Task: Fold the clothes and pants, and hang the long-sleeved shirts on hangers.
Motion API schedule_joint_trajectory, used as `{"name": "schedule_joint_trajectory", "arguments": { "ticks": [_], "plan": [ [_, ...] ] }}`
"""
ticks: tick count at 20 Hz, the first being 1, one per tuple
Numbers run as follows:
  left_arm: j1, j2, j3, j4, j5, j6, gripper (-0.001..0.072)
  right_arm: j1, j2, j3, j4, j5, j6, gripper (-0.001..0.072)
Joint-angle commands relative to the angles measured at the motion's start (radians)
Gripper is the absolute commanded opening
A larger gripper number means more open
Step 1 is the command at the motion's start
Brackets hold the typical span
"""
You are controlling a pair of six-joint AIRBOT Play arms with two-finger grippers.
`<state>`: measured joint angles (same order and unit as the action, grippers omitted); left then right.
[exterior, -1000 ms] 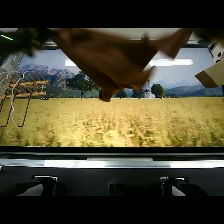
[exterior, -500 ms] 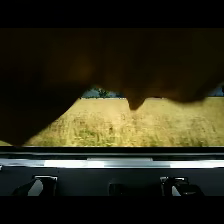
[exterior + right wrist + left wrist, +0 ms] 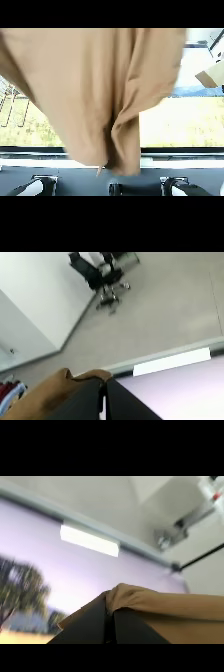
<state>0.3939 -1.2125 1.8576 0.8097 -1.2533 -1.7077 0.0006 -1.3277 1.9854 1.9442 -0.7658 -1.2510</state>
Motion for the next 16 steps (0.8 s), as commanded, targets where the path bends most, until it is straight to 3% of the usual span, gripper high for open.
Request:
{"name": "schedule_joint_trajectory", "arguments": {
  "ticks": [1, 3, 8, 9, 10, 11, 12, 13, 14, 16],
  "plan": [
    [-0.108, -0.252, -0.099, 0.145, -0.037, 0.033, 0.0016, -0.001, -0.305, 0.001, 0.102, -0.117, 0.021, 0.0028],
    [-0.167, -0.420, -0.101, 0.212, -0.027, 0.032, 0.0016, -0.001, -0.453, 0.001, 0.116, -0.150, 0.022, 0.0028],
    [-0.256, -0.680, -0.101, 0.211, 0.156, 0.027, 0.0016, -0.001, -0.676, 0.001, 0.124, -0.085, 0.045, 0.0030],
    [-0.265, -0.701, -0.101, 0.211, 0.180, 0.022, 0.0016, -0.001, -0.694, 0.001, 0.124, -0.069, 0.063, 0.0060],
    [-0.270, -0.716, -0.101, 0.210, 0.196, 0.021, 0.0019, -0.001, -0.704, 0.001, 0.124, -0.056, 0.073, 0.0160],
    [-0.270, -0.724, -0.101, 0.211, 0.201, 0.021, 0.0073, -0.001, -0.705, 0.001, 0.124, -0.056, 0.074, 0.0257],
    [-0.267, -0.724, -0.100, 0.211, 0.199, 0.021, 0.0249, -0.002, -0.698, 0.002, 0.124, -0.068, 0.073, 0.0307],
    [-0.257, -0.719, -0.096, 0.211, 0.183, 0.021, 0.0517, -0.010, -0.683, 0.002, 0.124, -0.098, 0.064, 0.0392],
    [-0.241, -0.715, -0.079, 0.211, 0.148, 0.025, 0.0640, -0.025, -0.659, 0.002, 0.123, -0.150, 0.038, 0.0470],
    [-0.189, -0.701, -0.027, 0.211, 0.031, 0.082, 0.0647, -0.071, -0.593, 0.002, 0.124, -0.299, -0.123, 0.0506]
  ]
}}
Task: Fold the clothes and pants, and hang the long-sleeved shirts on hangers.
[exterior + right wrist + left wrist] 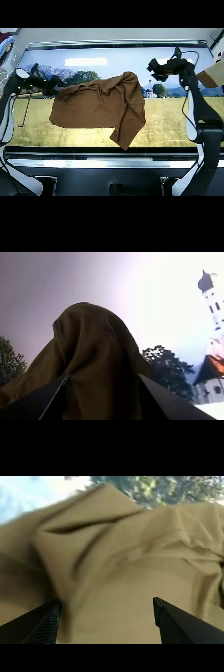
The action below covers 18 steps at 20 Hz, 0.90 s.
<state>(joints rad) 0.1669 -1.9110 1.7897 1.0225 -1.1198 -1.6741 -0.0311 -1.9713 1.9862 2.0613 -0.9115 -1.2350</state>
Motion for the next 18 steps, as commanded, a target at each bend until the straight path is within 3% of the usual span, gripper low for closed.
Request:
{"name": "schedule_joint_trajectory", "arguments": {
  "ticks": [1, 4, 7, 13, 18],
  "plan": [
    [0.071, 0.018, 0.056, -0.001, -0.161, 0.088, 0.0647, -0.070, 0.084, 0.001, 0.006, -0.240, -0.219, 0.0507],
    [0.165, 0.095, 0.056, 0.000, -0.325, 0.184, 0.0647, -0.170, 0.161, -0.013, 0.006, -0.489, -0.399, 0.0506],
    [0.265, 0.208, -0.044, -0.016, -0.353, 0.187, 0.0646, -0.248, 0.211, -0.148, 0.097, -0.612, -0.475, 0.0506],
    [0.452, 0.477, -0.533, -0.118, -0.293, 0.256, 0.0646, -0.213, 0.341, -0.723, 0.209, -0.470, -0.650, 0.0485],
    [0.473, 0.565, -0.726, -0.117, -0.293, 0.274, 0.0646, -0.109, 0.367, -0.927, 0.264, -0.312, -0.724, 0.0484]
  ]
}}
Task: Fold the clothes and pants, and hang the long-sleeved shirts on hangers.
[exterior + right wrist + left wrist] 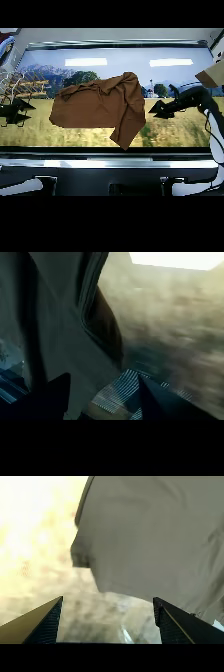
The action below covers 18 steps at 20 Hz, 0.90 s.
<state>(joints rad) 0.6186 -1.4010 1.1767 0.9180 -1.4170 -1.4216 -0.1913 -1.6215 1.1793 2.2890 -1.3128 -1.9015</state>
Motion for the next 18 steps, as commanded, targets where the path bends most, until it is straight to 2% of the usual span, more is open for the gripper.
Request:
{"name": "schedule_joint_trajectory", "arguments": {
  "ticks": [1, 4, 5, 6, 8, 9, 14, 18],
  "plan": [
    [0.022, 0.059, -0.122, -0.013, 0.004, 0.029, 0.0646, 0.073, 0.018, -0.129, 0.037, 0.109, -0.064, 0.0483],
    [0.022, 0.059, -0.131, -0.013, 0.011, 0.051, 0.0646, 0.121, 0.018, -0.129, 0.037, 0.165, -0.065, 0.0479],
    [0.022, 0.059, -0.131, -0.013, 0.018, 0.055, 0.0646, 0.130, 0.018, -0.129, 0.037, 0.192, -0.053, 0.0436],
    [0.022, 0.059, -0.135, -0.013, 0.033, 0.055, 0.0646, 0.134, 0.018, -0.129, 0.032, 0.218, -0.042, 0.0344],
    [0.021, 0.059, -0.160, -0.013, 0.076, 0.068, 0.0646, 0.133, 0.018, -0.128, 0.034, 0.246, -0.039, 0.0058],
    [0.017, 0.058, -0.185, -0.013, 0.107, 0.081, 0.0646, 0.133, 0.018, -0.128, 0.034, 0.246, -0.039, 0.0028],
    [-0.064, 0.011, -0.315, -0.050, 0.275, 0.138, 0.0646, 0.134, 0.050, -0.128, 0.031, 0.196, -0.023, 0.0026],
    [-0.157, -0.069, -0.328, -0.122, 0.370, 0.166, 0.0646, 0.133, 0.082, -0.128, 0.031, 0.164, 0.004, 0.0027]
  ]
}}
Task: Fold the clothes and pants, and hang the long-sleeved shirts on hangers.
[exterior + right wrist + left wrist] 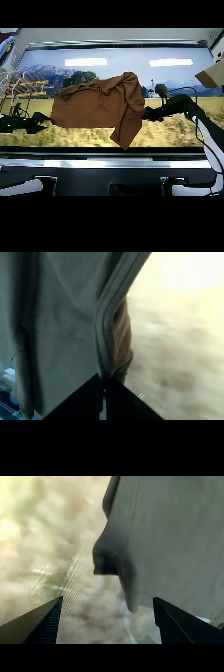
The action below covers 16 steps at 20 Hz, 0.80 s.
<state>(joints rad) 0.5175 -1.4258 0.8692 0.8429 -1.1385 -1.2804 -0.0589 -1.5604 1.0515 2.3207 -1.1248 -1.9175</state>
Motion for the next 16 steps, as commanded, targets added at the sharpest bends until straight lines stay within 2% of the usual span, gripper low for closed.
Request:
{"name": "schedule_joint_trajectory", "arguments": {
  "ticks": [1, 4, 5, 6, 7, 8, 12, 16],
  "plan": [
    [-0.071, -0.058, -0.021, -0.051, 0.112, 0.023, 0.0646, 0.001, 0.028, 0.000, -0.002, -0.028, 0.022, 0.0027],
    [-0.110, -0.097, -0.021, -0.066, 0.148, 0.016, 0.0644, 0.001, 0.054, 0.000, -0.002, -0.029, 0.033, 0.0027],
    [-0.122, -0.106, -0.021, -0.077, 0.155, 0.017, 0.0582, 0.001, 0.063, 0.000, -0.002, -0.031, 0.034, 0.0027],
    [-0.134, -0.112, -0.021, -0.090, 0.163, 0.016, 0.0375, 0.001, 0.074, 0.000, -0.002, -0.030, 0.039, 0.0027],
    [-0.142, -0.113, -0.021, -0.108, 0.164, 0.017, 0.0095, 0.001, 0.087, 0.000, -0.001, -0.029, 0.045, 0.0026],
    [-0.146, -0.111, -0.018, -0.129, 0.162, 0.018, 0.0018, 0.001, 0.105, 0.000, 0.000, -0.028, 0.048, 0.0026],
    [-0.145, -0.041, 0.077, -0.216, 0.059, 0.047, 0.0017, 0.001, 0.236, 0.053, 0.009, -0.026, 0.039, 0.0026],
    [-0.140, 0.221, 0.336, -0.215, -0.025, -0.016, 0.0017, -0.001, 0.462, 0.335, -0.026, 0.069, 0.071, 0.0025]
  ]
}}
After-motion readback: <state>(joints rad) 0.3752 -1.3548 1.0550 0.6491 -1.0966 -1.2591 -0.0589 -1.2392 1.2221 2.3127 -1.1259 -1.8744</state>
